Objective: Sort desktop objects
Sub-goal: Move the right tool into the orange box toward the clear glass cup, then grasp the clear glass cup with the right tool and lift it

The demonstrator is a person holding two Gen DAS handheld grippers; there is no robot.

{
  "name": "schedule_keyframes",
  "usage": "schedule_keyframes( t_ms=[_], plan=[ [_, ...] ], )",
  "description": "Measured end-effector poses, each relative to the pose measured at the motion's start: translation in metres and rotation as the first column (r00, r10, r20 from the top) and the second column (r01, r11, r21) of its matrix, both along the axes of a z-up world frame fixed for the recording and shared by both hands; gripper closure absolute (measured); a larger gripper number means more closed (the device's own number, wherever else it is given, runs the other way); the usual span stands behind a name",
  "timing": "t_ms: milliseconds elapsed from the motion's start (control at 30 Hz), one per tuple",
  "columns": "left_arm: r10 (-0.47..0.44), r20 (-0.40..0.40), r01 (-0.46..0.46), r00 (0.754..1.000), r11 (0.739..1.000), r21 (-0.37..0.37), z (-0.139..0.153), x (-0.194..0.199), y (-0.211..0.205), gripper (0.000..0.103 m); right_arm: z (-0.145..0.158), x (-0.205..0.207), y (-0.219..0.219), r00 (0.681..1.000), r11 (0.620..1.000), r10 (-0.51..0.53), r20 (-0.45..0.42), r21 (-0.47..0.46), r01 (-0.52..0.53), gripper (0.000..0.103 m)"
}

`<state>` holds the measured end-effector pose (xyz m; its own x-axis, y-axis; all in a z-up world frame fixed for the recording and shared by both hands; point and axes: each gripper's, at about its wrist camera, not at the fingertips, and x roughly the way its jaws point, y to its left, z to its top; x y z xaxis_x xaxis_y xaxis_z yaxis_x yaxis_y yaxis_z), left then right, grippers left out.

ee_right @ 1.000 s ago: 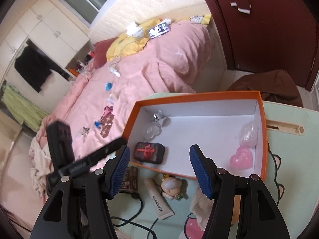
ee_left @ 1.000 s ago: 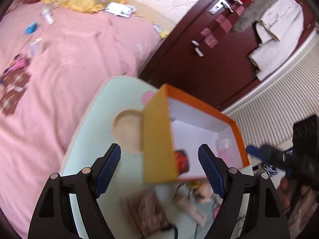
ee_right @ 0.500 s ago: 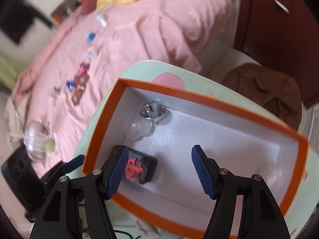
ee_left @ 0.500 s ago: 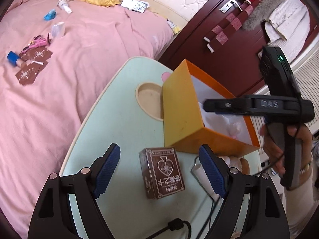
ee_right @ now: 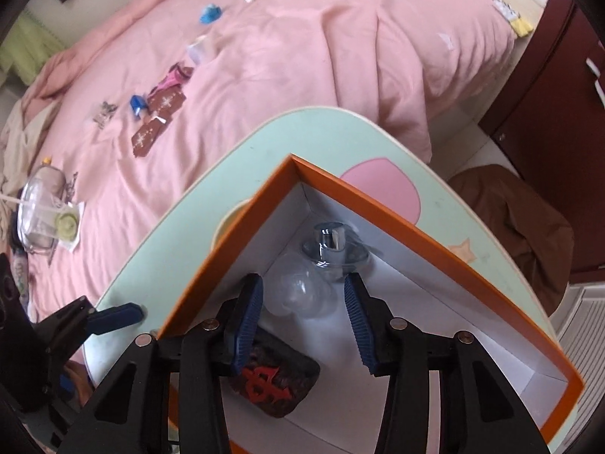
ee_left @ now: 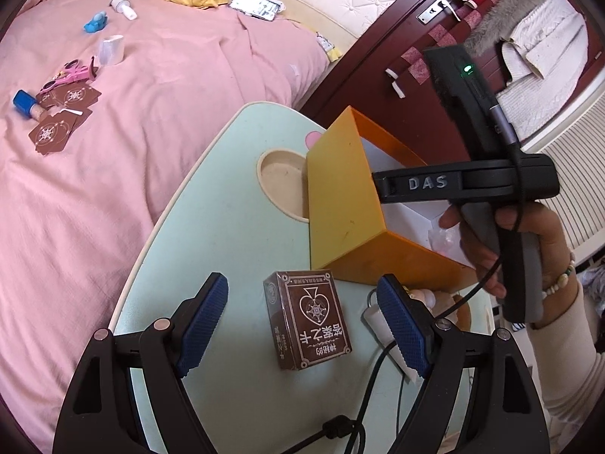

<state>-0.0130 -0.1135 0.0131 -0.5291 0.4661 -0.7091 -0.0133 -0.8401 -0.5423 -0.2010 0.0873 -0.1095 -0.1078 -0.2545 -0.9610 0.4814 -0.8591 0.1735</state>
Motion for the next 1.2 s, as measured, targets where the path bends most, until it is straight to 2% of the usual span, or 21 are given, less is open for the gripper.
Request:
schedule_keyframes(
  t_ms=[100, 267, 333, 400, 467, 733, 1200],
  plan=[
    [0.003, -0.001, -0.003, 1.0, 1.0, 0.005, 0.0, 0.0, -0.001, 0.022, 0.001, -0.002, 0.006, 0.997, 0.997, -0.072, 0.002, 0.02, 0.072, 0.065],
    [0.004, -0.003, -0.004, 1.0, 1.0, 0.008, 0.0, 0.0, -0.003, 0.022, 0.001, 0.003, 0.027, 0.981, 0.972, -0.188, -0.041, 0.132, 0.192, 0.065],
    [0.001, -0.005, -0.001, 1.0, 1.0, 0.006, -0.001, 0.0, -0.003, 0.022, 0.004, 0.006, 0.039, 0.975, 0.967, -0.217, -0.047, 0.125, 0.221, 0.064],
    [0.0, -0.006, 0.0, 1.0, 1.0, 0.004, -0.001, 0.0, -0.003, 0.022, 0.012, 0.011, 0.047, 0.974, 0.973, -0.221, -0.048, 0.05, 0.223, 0.064],
    [-0.001, -0.008, 0.001, 1.0, 1.0, 0.003, -0.001, 0.0, -0.003, 0.022, 0.019, 0.016, 0.048, 0.977, 0.978, -0.208, -0.056, 0.017, 0.209, 0.064],
    [0.002, -0.004, -0.002, 1.0, 1.0, 0.001, -0.001, 0.001, -0.004, 0.022, 0.02, 0.013, 0.031, 0.987, 0.989, -0.142, -0.081, 0.039, 0.145, 0.064],
    [0.001, -0.01, -0.001, 1.0, 1.0, 0.0, -0.001, 0.001, -0.005, 0.022, 0.0, 0.02, 0.061, 0.986, 0.986, -0.163, -0.031, 0.025, 0.163, 0.062]
  ],
)
